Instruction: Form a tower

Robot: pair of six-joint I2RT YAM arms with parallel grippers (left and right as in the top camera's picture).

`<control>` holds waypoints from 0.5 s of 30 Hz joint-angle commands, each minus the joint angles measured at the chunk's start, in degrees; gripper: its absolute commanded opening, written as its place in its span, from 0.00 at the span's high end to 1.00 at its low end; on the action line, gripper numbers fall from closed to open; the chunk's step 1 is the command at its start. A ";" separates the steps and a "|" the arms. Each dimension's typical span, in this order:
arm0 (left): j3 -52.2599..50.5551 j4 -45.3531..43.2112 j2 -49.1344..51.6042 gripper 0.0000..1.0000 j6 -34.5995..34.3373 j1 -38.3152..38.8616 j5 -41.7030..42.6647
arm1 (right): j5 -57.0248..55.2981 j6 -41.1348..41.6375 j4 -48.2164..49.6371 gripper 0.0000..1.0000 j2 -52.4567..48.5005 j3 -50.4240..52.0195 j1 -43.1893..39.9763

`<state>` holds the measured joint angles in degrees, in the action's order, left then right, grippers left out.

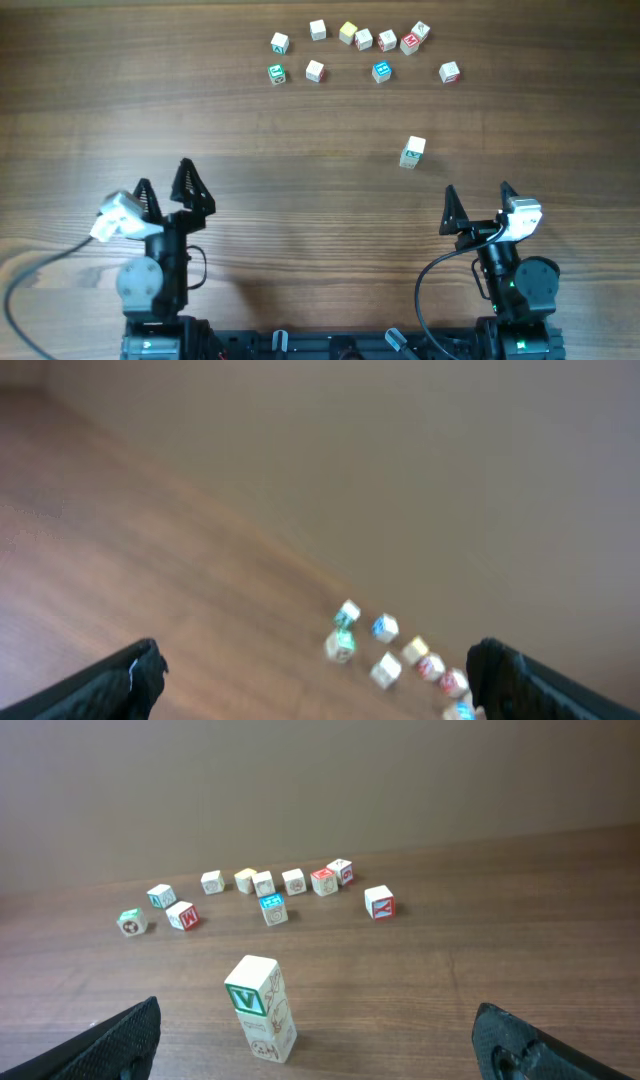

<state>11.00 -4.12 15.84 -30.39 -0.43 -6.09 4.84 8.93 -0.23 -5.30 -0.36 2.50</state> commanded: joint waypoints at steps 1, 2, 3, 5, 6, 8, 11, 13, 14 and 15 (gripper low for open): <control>-9.11 -4.28 -6.23 0.00 0.15 0.11 2.23 | -0.83 0.11 0.13 0.00 0.17 -0.07 -0.24; -10.36 -4.26 -7.45 0.00 0.68 0.11 2.23 | -0.83 0.09 0.13 0.00 0.17 -0.07 -0.24; -10.67 -1.51 -8.98 0.00 2.84 0.17 2.29 | -0.83 0.13 0.13 0.00 0.17 -0.07 -0.24; -10.67 1.27 -11.02 0.00 8.02 0.17 2.95 | -0.83 0.09 0.13 0.00 0.17 -0.07 -0.24; -10.67 3.23 -12.00 0.00 11.32 0.17 3.37 | -0.83 0.11 0.13 0.00 0.17 -0.07 -0.24; -10.67 8.68 -13.77 0.00 15.37 0.17 3.80 | -0.83 0.11 0.13 0.00 0.17 -0.07 -0.24; -10.67 8.57 -14.08 0.00 19.78 0.17 6.08 | -0.83 0.11 0.13 0.00 0.17 -0.07 -0.24; -10.67 8.48 -14.10 0.00 19.69 0.26 6.29 | -0.83 0.11 0.13 0.00 0.17 -0.07 -0.24; -10.67 8.48 -14.14 0.00 19.69 0.33 6.29 | -0.83 0.11 0.13 0.00 0.17 -0.07 -0.22; -10.67 8.46 -14.12 0.00 19.69 0.31 6.27 | -0.83 0.11 0.13 0.00 0.17 -0.07 -0.24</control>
<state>0.54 4.12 2.55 -13.34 -0.40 -1.28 4.84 8.93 -0.23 -5.30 -0.36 2.50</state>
